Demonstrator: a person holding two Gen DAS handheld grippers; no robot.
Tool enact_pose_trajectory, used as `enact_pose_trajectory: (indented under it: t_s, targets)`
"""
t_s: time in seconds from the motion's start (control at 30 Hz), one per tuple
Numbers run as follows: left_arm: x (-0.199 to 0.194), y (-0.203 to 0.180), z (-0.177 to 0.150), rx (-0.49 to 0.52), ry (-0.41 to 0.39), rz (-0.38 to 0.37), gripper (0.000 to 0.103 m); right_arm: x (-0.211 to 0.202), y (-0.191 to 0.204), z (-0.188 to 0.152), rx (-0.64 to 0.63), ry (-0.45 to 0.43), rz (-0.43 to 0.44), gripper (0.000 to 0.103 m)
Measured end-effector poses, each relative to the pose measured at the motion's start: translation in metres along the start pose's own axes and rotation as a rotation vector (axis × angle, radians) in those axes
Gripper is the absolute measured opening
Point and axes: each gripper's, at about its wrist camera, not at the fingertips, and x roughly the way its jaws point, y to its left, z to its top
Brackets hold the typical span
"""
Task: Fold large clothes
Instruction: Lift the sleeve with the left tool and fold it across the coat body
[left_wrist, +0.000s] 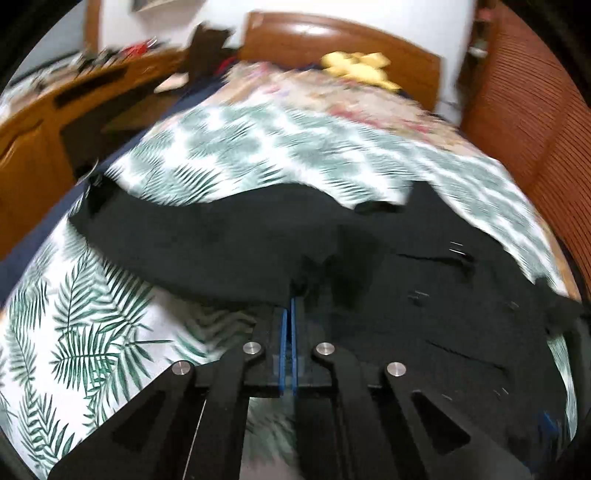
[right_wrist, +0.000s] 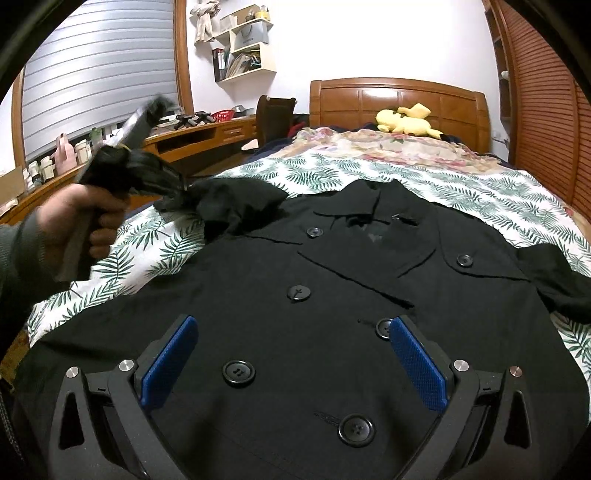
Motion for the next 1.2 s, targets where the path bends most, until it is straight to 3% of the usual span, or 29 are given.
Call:
enact_pose_trajectory:
  t_s: [0.1, 0.27, 0.43, 0.53, 0.67, 0.9, 1.2]
  targets:
    - [-0.025, -0.037, -0.013, 0.083, -0.005, -0.058, 0.002, -0.001, 0.001, -0.001, 0.0, -0.007, -0.004, 0.103]
    - [-0.039, -0.064, -0.027, 0.173, 0.0, -0.038, 0.004, -0.002, 0.003, -0.003, -0.006, -0.016, -0.01, 0.103]
    - [-0.053, -0.055, -0.027, 0.194, -0.055, -0.021, 0.064, -0.001, 0.003, -0.004, -0.007, -0.019, -0.012, 0.103]
    - [-0.065, -0.035, -0.025, 0.166, -0.113, 0.009, 0.077, 0.0, 0.004, -0.004, -0.009, -0.013, -0.011, 0.103]
    - [-0.05, 0.0, -0.017, 0.101, -0.089, 0.041, 0.078, 0.001, 0.004, -0.003, -0.012, -0.009, -0.011, 0.103]
    - [0.011, 0.061, -0.014, -0.033, -0.008, 0.107, 0.078, 0.003, 0.004, -0.003, -0.015, 0.002, -0.012, 0.103]
    - [0.06, 0.086, -0.016, -0.13, 0.054, 0.085, 0.078, 0.011, 0.001, 0.001, -0.005, 0.028, 0.004, 0.103]
